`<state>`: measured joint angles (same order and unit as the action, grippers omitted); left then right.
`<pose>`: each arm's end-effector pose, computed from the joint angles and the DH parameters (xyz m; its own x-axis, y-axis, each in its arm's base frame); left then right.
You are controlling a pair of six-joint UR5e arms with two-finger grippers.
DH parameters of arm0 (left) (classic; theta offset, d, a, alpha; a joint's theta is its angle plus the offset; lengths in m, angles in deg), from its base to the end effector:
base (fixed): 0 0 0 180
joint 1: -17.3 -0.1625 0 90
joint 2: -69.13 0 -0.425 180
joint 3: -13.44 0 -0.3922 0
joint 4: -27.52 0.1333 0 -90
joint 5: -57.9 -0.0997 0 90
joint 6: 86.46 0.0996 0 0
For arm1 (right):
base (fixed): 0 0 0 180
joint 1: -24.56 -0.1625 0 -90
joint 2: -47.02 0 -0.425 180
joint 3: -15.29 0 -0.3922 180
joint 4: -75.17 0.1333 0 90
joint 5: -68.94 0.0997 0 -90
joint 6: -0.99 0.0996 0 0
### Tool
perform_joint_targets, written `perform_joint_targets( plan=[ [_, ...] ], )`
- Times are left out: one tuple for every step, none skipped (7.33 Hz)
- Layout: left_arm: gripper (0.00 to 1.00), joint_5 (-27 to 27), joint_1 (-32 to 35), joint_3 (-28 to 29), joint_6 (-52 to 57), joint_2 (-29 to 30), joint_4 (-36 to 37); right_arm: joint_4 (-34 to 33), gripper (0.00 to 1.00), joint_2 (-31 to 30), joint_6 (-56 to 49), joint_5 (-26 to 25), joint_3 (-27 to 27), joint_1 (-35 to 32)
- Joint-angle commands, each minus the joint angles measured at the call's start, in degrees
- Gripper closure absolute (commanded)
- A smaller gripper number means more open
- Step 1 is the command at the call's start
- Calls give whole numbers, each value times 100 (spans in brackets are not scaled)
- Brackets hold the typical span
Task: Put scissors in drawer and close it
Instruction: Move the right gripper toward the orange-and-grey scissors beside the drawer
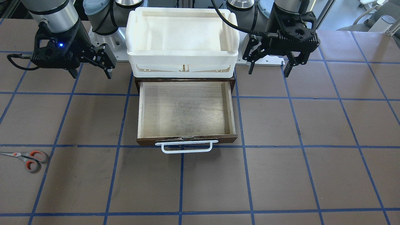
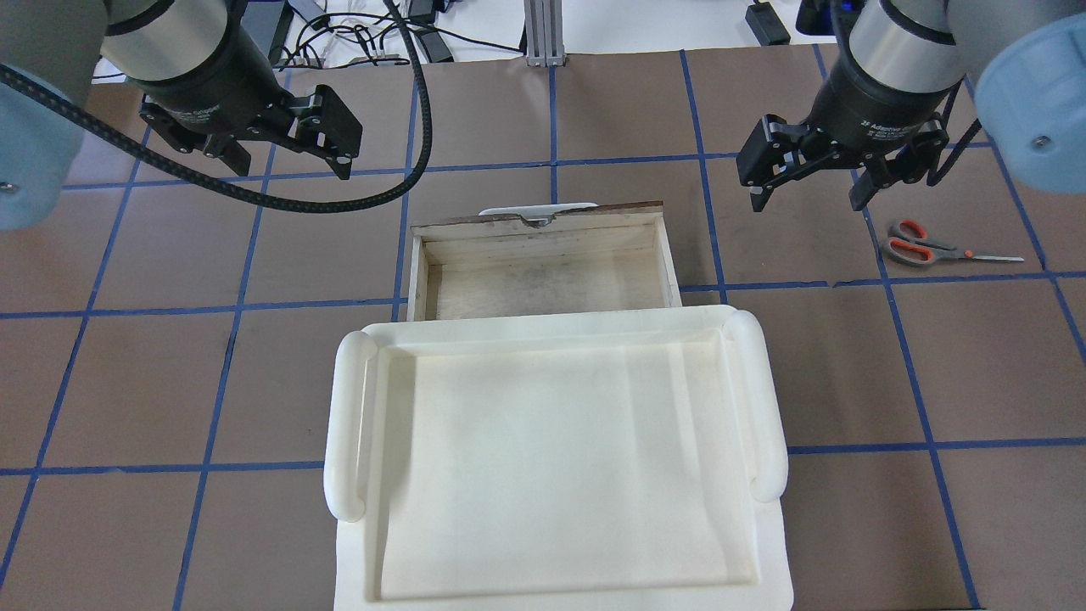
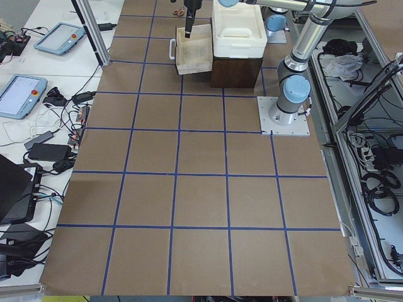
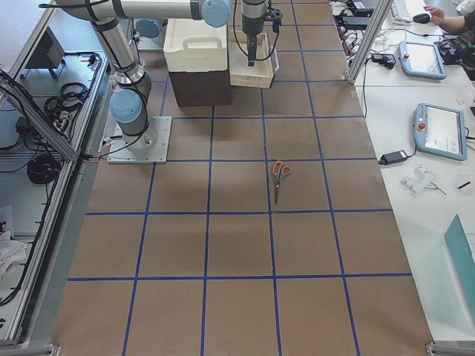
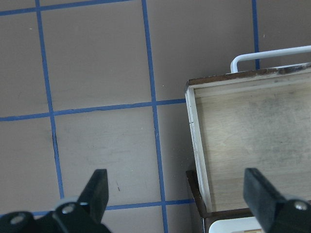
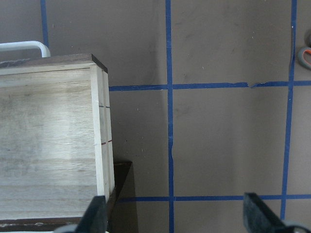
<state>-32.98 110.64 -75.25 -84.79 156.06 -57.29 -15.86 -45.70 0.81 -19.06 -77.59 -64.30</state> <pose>-0.1597 -0.4747 0.5352 -0.9962 0.0844 -0.0200 0.0865 0.9824 -0.1657 0.1273 -0.4759 0.4879 -0.9993 0.0162 -0.0348 0.0168 0.9997 -0.0153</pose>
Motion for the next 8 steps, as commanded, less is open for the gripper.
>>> perform_joint_targets(
  plan=[
    [0, 9, 0, 0, 0, 0, 0, -11, 0, 26, 17, -6, -2, 0],
    [0, 9, 0, 0, 0, 0, 0, -11, 0, 35, 17, -6, -2, 0],
    [0, 9, 0, 0, 0, 0, 0, -29, 0, 35, 0, -6, -2, 0],
    [0, 0, 0, 0, 0, 0, 0, -3, 0, 70, 52, -6, -2, 0],
    [0, 9, 9, 0, 0, 0, 9, -37, 0, 79, 0, -6, -2, 35],
    [0, 9, 0, 0, 0, 0, 0, -20, 0, 79, -131, -67, -11, 35],
    [0, 9, 9, 0, 0, 0, 0, -37, 0, 70, -376, -85, -2, 35],
    [0, 0, 9, 0, 0, 0, 0, -38, 0, 70, -457, -77, -2, 44]
  ],
)
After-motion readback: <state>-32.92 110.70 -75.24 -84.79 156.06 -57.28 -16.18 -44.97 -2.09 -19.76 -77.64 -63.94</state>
